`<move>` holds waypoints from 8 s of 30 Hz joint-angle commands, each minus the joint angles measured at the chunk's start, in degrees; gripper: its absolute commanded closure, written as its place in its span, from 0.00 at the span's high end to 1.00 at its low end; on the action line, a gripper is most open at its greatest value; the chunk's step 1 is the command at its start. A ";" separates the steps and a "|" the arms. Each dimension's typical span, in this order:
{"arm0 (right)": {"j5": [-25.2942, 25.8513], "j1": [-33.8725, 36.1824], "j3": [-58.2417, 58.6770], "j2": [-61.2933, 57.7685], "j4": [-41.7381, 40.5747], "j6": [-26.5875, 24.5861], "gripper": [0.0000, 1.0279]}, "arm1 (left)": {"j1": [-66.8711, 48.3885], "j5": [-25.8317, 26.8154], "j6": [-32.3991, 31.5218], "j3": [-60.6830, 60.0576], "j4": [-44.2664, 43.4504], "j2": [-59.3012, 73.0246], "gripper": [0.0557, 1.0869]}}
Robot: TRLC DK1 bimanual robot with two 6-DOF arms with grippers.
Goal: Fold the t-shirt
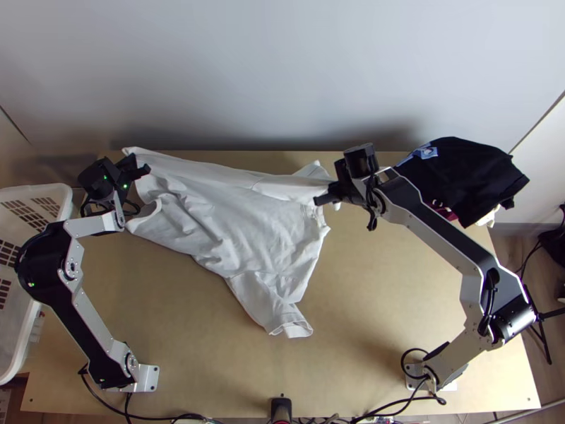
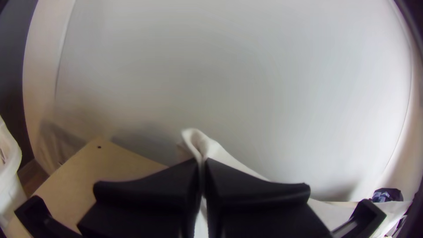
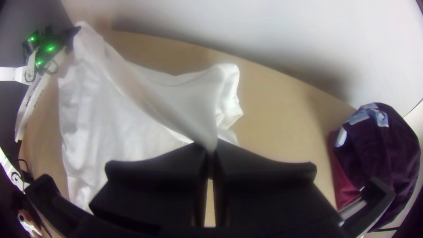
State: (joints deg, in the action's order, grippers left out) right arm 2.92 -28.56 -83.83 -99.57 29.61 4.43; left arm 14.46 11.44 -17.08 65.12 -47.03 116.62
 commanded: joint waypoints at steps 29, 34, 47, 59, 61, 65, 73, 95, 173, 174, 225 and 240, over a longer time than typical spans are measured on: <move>-16.10 0.78 7.63 0.69 4.50 2.61 0.96 | 4.17 7.28 3.90 -3.86 3.26 -3.06 0.96; -16.19 0.52 13.08 10.10 4.67 3.22 0.96 | 6.11 9.48 7.76 -7.29 14.59 -11.59 0.96; -23.40 -5.02 29.16 27.76 12.58 9.11 0.96 | 8.57 16.60 22.35 -27.51 24.35 -33.21 0.95; -33.77 -8.97 31.45 27.67 18.47 10.25 0.96 | 12.52 27.05 35.63 -26.98 39.91 -34.79 0.95; -34.65 -10.12 31.98 28.11 20.23 9.37 0.96 | 12.52 27.76 35.89 -27.59 40.52 -35.41 0.95; -35.44 -13.02 32.59 28.55 22.78 8.67 0.96 | 12.70 28.02 36.94 -26.89 39.82 -33.21 0.95; -37.72 -15.04 31.54 27.41 21.55 10.43 0.96 | 12.17 29.51 37.56 -26.89 39.38 -30.13 0.95; -37.55 -23.39 33.12 13.26 3.35 17.90 0.95 | 11.21 29.43 35.45 -25.04 35.86 -25.56 0.95; -30.78 -26.64 29.69 10.80 1.77 15.17 0.03 | 17.71 28.90 51.36 -13.53 55.99 -19.59 0.04; -30.69 -26.29 29.52 11.24 1.77 15.17 0.03 | 17.71 29.43 50.48 -13.53 56.78 -20.47 0.04; -17.86 5.97 8.77 0.25 -8.07 20.71 0.03 | 6.28 16.51 -3.22 3.61 36.30 -9.74 0.04; -16.45 5.18 4.55 -12.23 -9.13 20.18 0.03 | 6.28 12.20 -2.87 7.30 36.74 -3.59 0.04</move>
State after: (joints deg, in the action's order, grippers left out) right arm -14.31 -23.03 -78.28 -106.89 21.39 25.04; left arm 20.43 25.19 -20.16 70.70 -10.92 110.91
